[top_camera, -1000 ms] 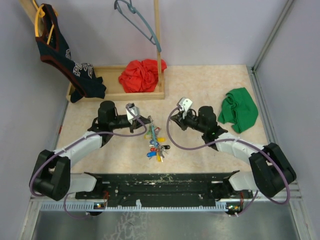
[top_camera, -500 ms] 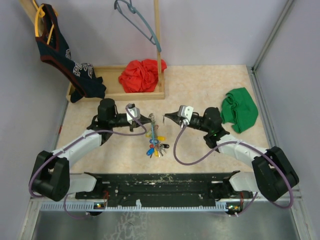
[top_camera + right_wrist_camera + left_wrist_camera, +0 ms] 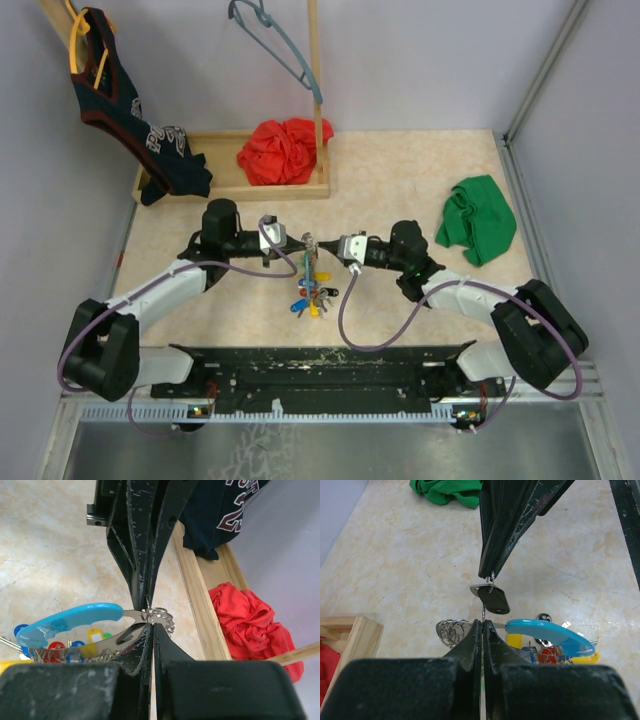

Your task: Put the keys on the keyring

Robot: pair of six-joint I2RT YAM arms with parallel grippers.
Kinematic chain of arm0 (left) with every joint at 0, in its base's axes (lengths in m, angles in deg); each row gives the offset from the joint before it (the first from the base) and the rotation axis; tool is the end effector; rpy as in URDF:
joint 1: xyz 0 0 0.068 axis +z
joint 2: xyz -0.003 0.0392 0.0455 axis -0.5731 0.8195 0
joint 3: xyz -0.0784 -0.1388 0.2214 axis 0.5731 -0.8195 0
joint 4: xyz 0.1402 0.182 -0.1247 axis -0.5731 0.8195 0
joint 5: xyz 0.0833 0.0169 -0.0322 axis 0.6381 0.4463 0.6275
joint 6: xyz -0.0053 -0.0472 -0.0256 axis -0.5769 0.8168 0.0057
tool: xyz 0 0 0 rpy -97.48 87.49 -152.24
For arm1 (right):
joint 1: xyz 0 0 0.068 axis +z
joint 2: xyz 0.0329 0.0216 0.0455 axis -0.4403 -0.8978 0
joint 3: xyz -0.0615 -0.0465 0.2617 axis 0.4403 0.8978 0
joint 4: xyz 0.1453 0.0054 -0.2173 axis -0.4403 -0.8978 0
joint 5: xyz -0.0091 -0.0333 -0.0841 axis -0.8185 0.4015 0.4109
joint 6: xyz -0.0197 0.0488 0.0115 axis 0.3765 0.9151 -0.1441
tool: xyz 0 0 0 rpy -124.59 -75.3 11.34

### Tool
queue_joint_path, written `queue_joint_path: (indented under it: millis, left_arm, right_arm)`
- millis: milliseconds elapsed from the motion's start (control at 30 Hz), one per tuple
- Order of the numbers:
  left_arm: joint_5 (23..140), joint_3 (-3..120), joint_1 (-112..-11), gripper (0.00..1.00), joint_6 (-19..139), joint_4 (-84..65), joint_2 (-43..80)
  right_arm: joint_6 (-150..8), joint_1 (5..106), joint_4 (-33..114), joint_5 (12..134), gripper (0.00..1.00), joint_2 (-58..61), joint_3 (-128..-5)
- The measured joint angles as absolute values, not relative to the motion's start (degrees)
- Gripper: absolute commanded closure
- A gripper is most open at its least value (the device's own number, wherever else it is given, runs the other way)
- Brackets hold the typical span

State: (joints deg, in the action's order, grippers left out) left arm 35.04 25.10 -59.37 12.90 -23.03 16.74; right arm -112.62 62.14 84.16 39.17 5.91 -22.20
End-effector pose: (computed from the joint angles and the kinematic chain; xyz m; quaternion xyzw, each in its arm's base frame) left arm 0.2340 -0.1381 0.2434 0.5924 0.4970 -0.3224 0.5460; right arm 0.2080 0.1805 0.2354 -0.5917 0.4036 0.2622 0.6468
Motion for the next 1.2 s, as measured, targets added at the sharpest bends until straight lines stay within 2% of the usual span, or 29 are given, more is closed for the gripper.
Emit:
queue_joint_path:
  millis: [433,1200]
  left_arm:
    - [35.1,24.2,-59.7,1.00,9.5,-23.4,16.7]
    - [35.0,23.4,-60.1,1.00,8.3,-24.8,16.6]
  right_arm:
    - [-117.7,64.4,81.8,41.5,1.00,5.8,-22.2]
    - [-115.7,65.0,80.8,45.1,1.00,5.8,-22.4]
